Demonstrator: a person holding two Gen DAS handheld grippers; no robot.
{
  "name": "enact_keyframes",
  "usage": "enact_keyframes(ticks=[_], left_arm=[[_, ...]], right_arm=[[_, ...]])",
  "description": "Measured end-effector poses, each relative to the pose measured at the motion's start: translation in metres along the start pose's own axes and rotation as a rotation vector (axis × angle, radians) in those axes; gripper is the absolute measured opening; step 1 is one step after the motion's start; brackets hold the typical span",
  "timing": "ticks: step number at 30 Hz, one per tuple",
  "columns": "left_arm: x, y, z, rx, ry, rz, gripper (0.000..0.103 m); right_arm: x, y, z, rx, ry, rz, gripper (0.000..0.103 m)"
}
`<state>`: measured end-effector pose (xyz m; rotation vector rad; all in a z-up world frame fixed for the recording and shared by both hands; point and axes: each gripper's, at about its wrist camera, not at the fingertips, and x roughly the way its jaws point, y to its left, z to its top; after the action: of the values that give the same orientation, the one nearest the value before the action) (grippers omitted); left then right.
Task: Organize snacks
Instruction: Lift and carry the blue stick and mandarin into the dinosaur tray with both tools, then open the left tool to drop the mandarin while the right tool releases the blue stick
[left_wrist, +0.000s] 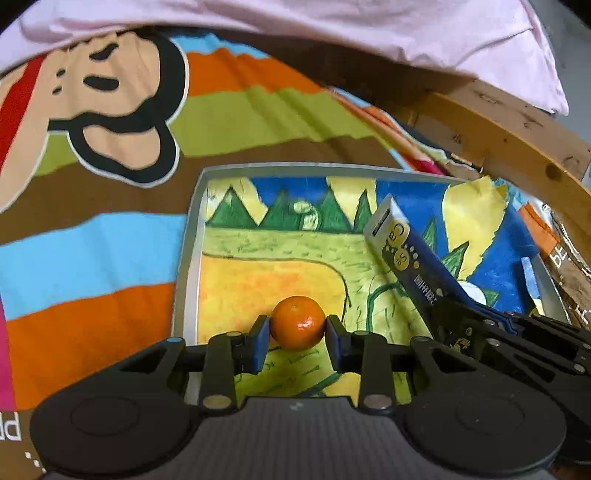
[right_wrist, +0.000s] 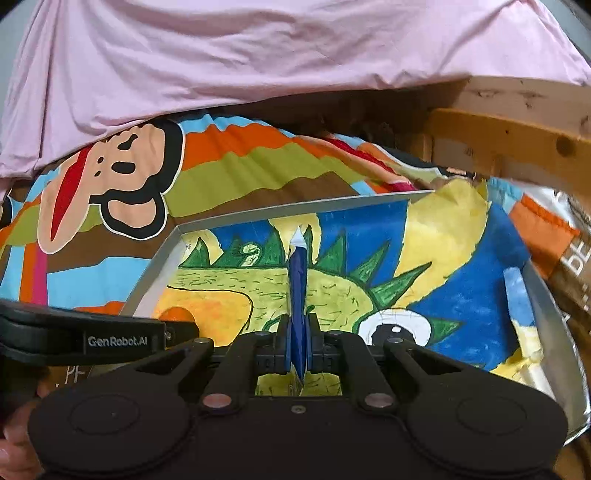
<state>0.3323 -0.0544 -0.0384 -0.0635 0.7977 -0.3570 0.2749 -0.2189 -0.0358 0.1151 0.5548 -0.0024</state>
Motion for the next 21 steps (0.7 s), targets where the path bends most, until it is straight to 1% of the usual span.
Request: enact_keyframes(ticks=[4, 9, 11, 13, 15, 16, 17, 18, 20, 21], left_arm=[[0.007, -0.001, -0.005, -0.005, 0.031, 0.010, 0.035], [0.007, -0.006, -0.008, 0.018, 0.019, 0.031, 0.036], [0.006, -0.007, -0.009, 0.017, 0.019, 0.036, 0.036], [0.006, -0.008, -0.009, 0.010, 0.015, 0.036, 0.036], [0.004, -0.007, -0.010, 0.000, 0.014, 0.037, 0.036], [0.003, -0.007, -0.010, -0.004, 0.012, 0.039, 0.039], [0.001, -0.007, -0.011, -0.004, 0.011, 0.042, 0.041], [-0.001, -0.007, -0.011, -0.005, 0.007, 0.045, 0.046], [-0.009, -0.007, -0.011, -0.004, -0.009, 0.053, 0.053], [-0.014, -0.007, -0.012, -0.004, -0.019, 0.057, 0.058]], right_arm=[[0.002, -0.003, -0.004, 0.014, 0.015, -0.010, 0.010], [0.005, -0.006, -0.008, 0.021, 0.047, -0.029, 0.015], [0.005, -0.008, -0.008, 0.033, 0.060, -0.040, 0.020], [0.004, -0.012, -0.007, 0.057, 0.062, -0.036, 0.020], [0.002, -0.014, -0.005, 0.067, 0.063, -0.032, 0.029], [0.000, -0.015, -0.005, 0.069, 0.062, -0.032, 0.034], [-0.003, -0.016, -0.005, 0.072, 0.059, -0.030, 0.036], [-0.006, -0.018, -0.005, 0.077, 0.056, -0.033, 0.037], [-0.014, -0.020, -0.004, 0.083, 0.044, -0.037, 0.043], [-0.020, -0.020, -0.003, 0.078, 0.033, -0.042, 0.049]])
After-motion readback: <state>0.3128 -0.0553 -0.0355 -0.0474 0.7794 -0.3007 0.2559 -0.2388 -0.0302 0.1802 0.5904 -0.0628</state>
